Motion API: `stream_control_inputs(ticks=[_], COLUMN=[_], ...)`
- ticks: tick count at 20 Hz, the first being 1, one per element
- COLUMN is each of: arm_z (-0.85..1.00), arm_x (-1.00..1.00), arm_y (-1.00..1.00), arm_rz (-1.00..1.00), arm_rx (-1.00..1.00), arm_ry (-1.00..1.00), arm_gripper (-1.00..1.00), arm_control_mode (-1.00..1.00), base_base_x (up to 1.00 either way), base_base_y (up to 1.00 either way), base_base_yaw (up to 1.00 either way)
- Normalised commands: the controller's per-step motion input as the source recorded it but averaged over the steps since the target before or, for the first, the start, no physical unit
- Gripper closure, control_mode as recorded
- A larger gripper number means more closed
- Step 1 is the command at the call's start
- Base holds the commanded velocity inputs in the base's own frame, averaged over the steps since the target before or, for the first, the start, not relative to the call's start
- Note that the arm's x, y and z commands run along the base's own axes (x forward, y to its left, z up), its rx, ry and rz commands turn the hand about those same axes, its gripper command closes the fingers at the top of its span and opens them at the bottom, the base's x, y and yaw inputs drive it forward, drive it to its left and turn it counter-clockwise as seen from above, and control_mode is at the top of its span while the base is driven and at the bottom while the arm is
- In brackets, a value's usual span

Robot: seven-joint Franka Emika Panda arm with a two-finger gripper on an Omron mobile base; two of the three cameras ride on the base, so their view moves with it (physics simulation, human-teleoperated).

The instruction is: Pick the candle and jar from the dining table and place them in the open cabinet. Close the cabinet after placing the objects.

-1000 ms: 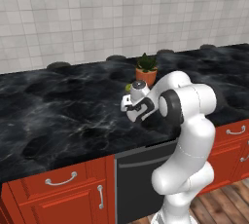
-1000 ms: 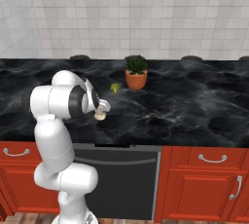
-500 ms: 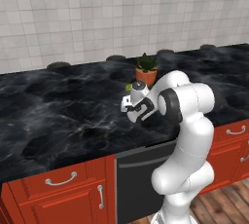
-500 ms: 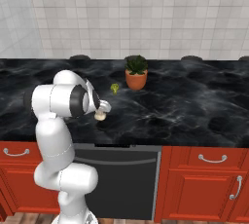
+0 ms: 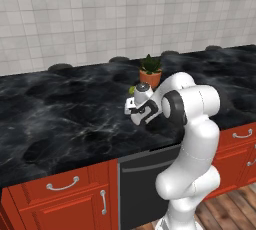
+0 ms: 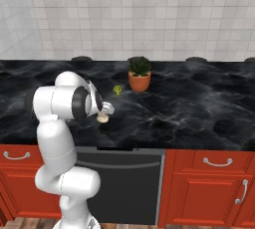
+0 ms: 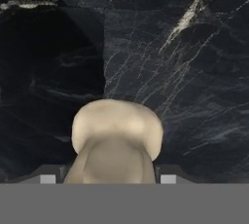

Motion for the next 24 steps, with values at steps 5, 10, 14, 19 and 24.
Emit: stream_control_inputs(ticks=[5, 10, 14, 19, 24], arm_z=[0.10, 0.48, 0.50, 0.60, 0.61], arm_x=[-0.14, -0.25, -0.24, -0.20, -0.17], arm_y=[-0.02, -0.16, -0.21, -0.22, -0.24], arm_rz=[0.00, -0.03, -0.03, -0.08, -0.08], arm_rx=[0.00, 0.00, 0.00, 0.01, 0.00], arm_ry=[-0.04, -0.06, -0.05, -0.01, 0.01], arm_gripper=[1.00, 1.00, 1.00, 1.00, 1.00], arm_control_mode=[-1.00, -1.00, -1.00, -1.00, -1.00], base_base_x=[0.00, 0.00, 0.00, 0.00, 0.00], base_base_y=[0.00, 0.00, 0.00, 0.00, 0.00], base_base_yaw=[0.00, 0.00, 0.00, 0.00, 0.00])
